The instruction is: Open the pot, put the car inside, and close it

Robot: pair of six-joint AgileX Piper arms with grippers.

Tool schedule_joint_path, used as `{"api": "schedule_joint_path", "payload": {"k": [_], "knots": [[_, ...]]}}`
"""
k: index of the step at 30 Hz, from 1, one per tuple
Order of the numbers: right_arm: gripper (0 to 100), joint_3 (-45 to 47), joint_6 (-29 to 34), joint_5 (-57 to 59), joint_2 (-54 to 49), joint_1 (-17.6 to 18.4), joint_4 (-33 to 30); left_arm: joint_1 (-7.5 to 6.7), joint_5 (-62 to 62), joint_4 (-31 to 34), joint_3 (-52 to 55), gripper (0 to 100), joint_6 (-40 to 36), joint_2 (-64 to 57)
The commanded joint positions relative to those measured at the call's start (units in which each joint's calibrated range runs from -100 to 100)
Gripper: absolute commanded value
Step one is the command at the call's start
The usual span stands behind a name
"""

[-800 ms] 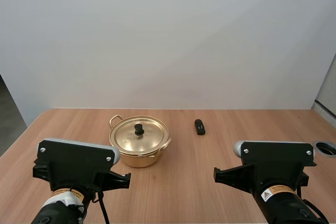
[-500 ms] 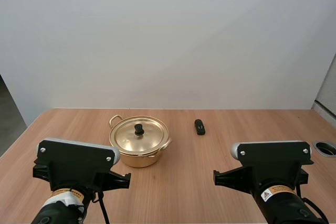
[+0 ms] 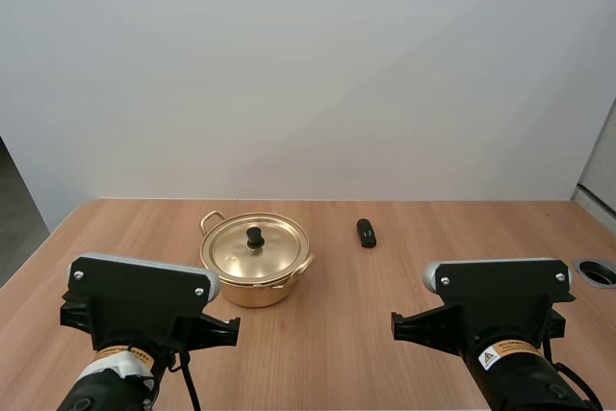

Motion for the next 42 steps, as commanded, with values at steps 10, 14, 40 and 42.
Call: {"api": "schedule_joint_path", "payload": {"k": [10,14,40,42], "knots": [[0,0.0,-0.05,0.09,0.0,-0.02,0.03,-0.02,-0.03,0.0,0.0,0,0.05,0.0],[0,0.0,-0.05,0.09,0.0,-0.02,0.03,-0.02,-0.03,0.0,0.0,0,0.05,0.0],[0,-27.98,12.46,-1.74,0.09,0.14,-17.0,0.54,0.55,1.06,-32.24,0,3.17,0.0],[0,-28.26,8.18,-3.17,3.04,0.06,-12.87,0.68,-1.0,-2.3,-32.34,0,5.9,2.46]]}}
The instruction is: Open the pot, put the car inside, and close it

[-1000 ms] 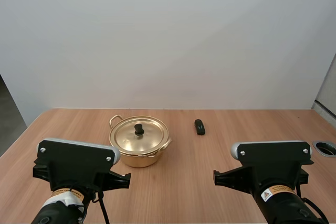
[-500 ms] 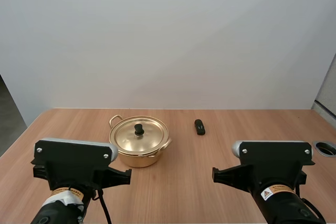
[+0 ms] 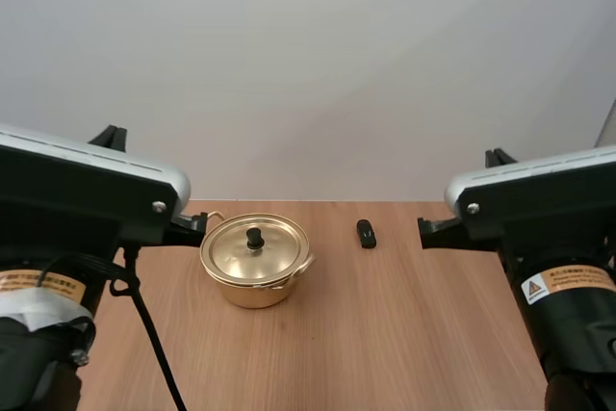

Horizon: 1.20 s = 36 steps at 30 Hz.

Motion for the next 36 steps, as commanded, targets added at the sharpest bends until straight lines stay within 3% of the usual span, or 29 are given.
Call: {"api": "schedule_joint_path", "payload": {"k": [1,5,7,9,13,14,18,20,22,36], "knots": [[0,-11.17,6.26,22.72,5.65,-0.02,2.17,0.07,10.97,-12.78,-7.5,0,5.91,5.28],[0,-11.44,-12.63,27.55,20.03,-0.02,18.67,0.07,29.55,-28.1,-8.75,0,24.24,23.74],[0,-12.41,-20.39,32.32,25.9,-0.02,24.57,0.07,37.77,-31.89,-10.15,0,27.62,34.04],[0,-13.48,-23.83,36.27,32.76,0.04,28.02,0.07,44.0,-34.55,-12.98,0,29.76,44.16],[0,-15.88,-24.1,37.67,42.24,0.04,29.04,0.07,51.25,-34.43,-19.37,0,30.3,60.38],[0,-16.78,-24.1,37.89,44.61,0.04,29.04,0.07,53.66,-34.7,-22.13,7,29.68,67.14],[0,-18.21,-24.1,38.32,48.22,0.04,29.04,0.07,58.55,-35.44,-27.8,46,28.01,77.69],[0,-18.34,-24.17,37.51,48.85,0.04,29.04,0.07,59.27,-35.44,-30.33,78,26.67,81.97],[0,-18.34,-24.87,36.81,48.85,0.04,29.04,0.07,59.33,-35.3,-32.1,91,25.78,85.37],[0,-18.34,-25.2,31.7,48.85,0.04,28.71,-0.01,58.43,-36.41,-38.57,90,25.17,96.21]]}}
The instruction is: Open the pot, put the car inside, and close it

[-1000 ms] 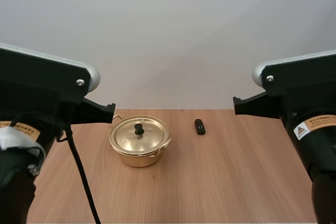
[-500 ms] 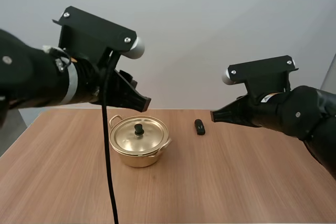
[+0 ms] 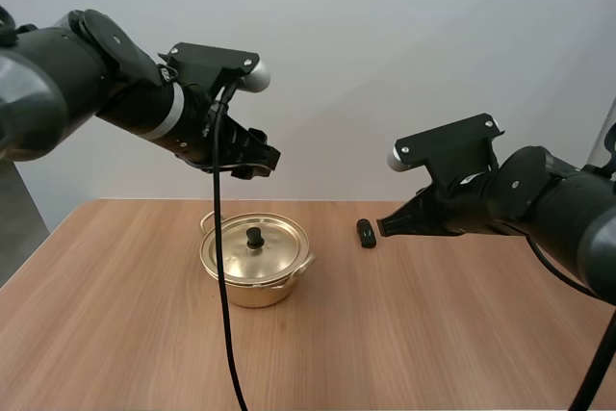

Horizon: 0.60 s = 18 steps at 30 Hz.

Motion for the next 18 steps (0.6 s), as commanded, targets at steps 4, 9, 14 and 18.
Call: {"api": "schedule_joint_path", "payload": {"k": [4,9,14,18], "knots": [[0,-0.09,0.0,-0.64,0.03,0.04,-0.04,-0.08,0.04,-0.77,-1.01,90,0.12,29.79],[0,-0.09,0.0,-0.8,0.03,0.04,-0.14,-0.08,-0.18,-0.77,-1.45,88,0.12,31.67],[0,-0.09,0.0,-0.8,0.03,0.04,-0.14,-0.08,-1.38,-0.65,-1.45,88,0.18,32.42],[0,-0.09,0.0,-0.8,0.03,0.04,-0.14,-0.08,-3.67,-0.14,-1.45,84,0.18,32.51]]}}
